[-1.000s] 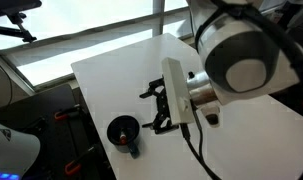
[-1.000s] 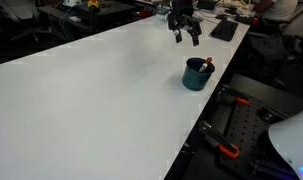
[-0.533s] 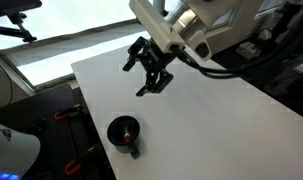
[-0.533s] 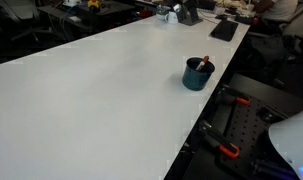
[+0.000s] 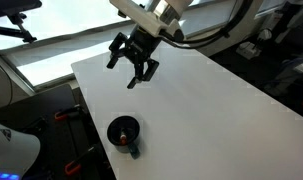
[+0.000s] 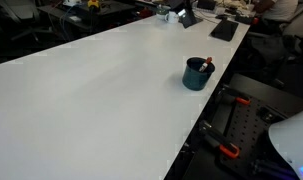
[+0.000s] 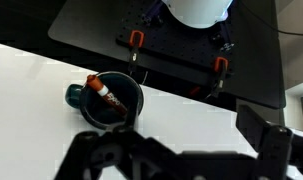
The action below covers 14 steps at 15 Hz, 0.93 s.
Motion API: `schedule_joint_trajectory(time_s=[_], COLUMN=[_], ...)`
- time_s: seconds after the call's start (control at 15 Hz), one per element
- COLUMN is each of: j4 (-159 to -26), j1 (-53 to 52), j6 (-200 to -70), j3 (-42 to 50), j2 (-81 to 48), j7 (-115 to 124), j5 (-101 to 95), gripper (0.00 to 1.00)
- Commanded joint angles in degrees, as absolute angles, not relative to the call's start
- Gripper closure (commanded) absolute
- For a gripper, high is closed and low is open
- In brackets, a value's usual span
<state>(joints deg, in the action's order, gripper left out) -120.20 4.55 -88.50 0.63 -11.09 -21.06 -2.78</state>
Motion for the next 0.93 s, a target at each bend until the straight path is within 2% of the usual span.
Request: schedule_joint_trajectory(time_s=[0.0, 0.4, 0.87], j4=[-120.05, -117.65, -111.20], j1=[4.58, 5.04, 2.57], j6=[-88.41, -91.32, -94.66], j3=[0.93, 2.13, -0.14], j2=[-11.14, -11.51, -11.60], j7=[-21.07, -19.90, -29.61], j5=[-2.75, -6.11, -20.94], gripper=[0.00, 0.00, 0.00])
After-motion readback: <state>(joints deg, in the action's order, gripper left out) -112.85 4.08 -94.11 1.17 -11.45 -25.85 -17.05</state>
